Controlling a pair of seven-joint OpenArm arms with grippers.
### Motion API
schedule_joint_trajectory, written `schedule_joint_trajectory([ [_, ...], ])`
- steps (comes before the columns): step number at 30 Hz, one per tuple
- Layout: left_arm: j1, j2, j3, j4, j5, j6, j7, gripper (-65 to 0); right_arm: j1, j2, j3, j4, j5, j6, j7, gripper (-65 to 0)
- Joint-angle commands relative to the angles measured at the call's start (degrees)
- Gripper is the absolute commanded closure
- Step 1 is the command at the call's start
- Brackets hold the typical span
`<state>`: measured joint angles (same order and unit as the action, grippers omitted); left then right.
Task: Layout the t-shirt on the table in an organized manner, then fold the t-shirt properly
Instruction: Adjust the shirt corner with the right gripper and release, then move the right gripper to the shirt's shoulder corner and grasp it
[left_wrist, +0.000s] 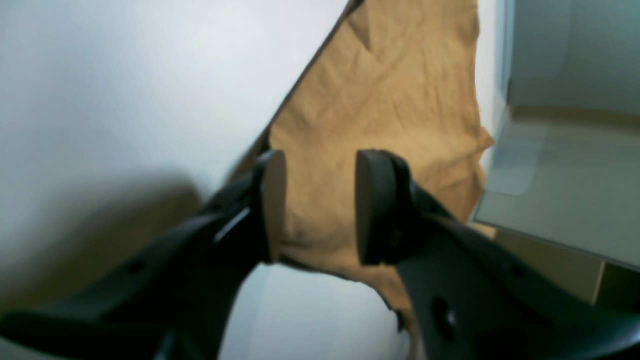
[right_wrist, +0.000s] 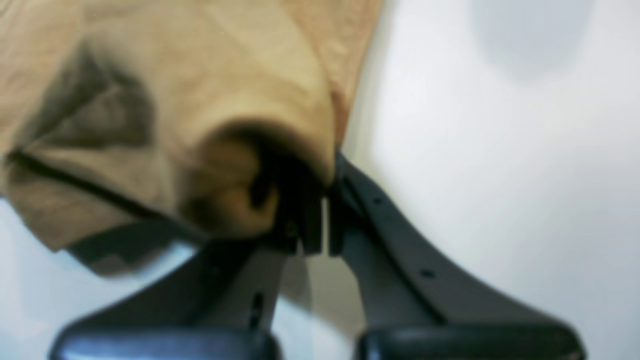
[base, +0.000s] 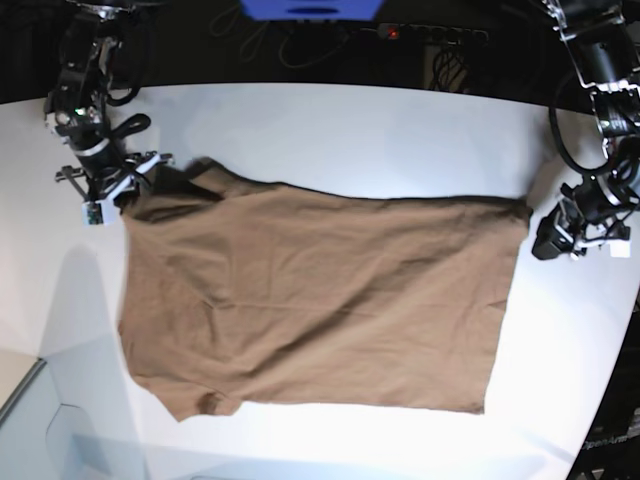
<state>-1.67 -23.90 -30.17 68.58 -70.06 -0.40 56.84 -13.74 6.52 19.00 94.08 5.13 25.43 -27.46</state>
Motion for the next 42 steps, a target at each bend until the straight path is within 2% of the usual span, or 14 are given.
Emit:
schedule_joint_trajectory([
  [1, -0.9, -1.2, -0.3, 0.8, -3.0, 1.0, 0.2, -22.9, -0.3, 0.6, 0.1, 1.9, 0.7, 0.1, 0.5, 0.0],
  [7, -1.3, -1.2, -0.3, 1.4, -3.7, 0.7, 0.6, -22.9, 1.3, 0.8, 0.1, 2.0, 0.5, 0.1, -5.7, 0.0],
  [12, -1.1, -1.1, -0.4, 3.5, -6.0, 0.6, 0.6, -22.9, 4.0, 2.8, 0.2, 2.0, 0.5, 0.1, -5.7, 0.0],
  [13, -1.0, -1.1, -0.4, 3.7, -6.4, 0.6, 0.6, -22.9, 4.7, 3.1, 0.2, 2.0, 0.5, 0.1, -5.7, -1.7],
  [15, -1.1, -1.1, -0.4, 3.7, -6.6, 0.6, 0.6, -22.9, 6.1, 4.3, -0.1, 2.0, 0.5, 0.1, -5.7, -8.4],
  [17, -0.9, -1.1, -0.4, 3.6, -6.6, 0.6, 0.6, -22.9, 7.1, 4.8, -0.2, 2.0, 0.5, 0.1, -6.0, -18.1],
  [21, -0.9, -1.1, -0.4, 2.9, -6.6, 0.6, 0.6, -22.9, 10.4, 4.9, -0.1, 2.1, 0.5, 0.1, -10.0, -36.2],
  [24, -0.2, -1.1, -0.4, 2.9, -6.6, 0.6, 0.5, -22.9, 12.0, 5.5, 0.1, 2.5, 0.5, 0.1, -13.9, -42.3],
  [27, -0.1, -1.2, -0.4, 2.9, -6.6, 0.6, 0.6, -22.9, 11.8, 7.0, 0.2, 2.3, 0.5, 0.1, -16.4, -44.5],
  [34, -0.1, -1.2, -0.4, 2.9, -6.6, 0.6, 0.6, -22.9, 6.4, 6.7, 5.0, 3.0, 1.0, 0.1, -16.4, -44.4],
  [42, -0.1, -1.2, -0.4, 2.9, -6.5, 0.6, 0.5, -22.9, 2.1, 5.2, 5.5, 2.8, 0.7, 0.1, -16.4, -44.7],
])
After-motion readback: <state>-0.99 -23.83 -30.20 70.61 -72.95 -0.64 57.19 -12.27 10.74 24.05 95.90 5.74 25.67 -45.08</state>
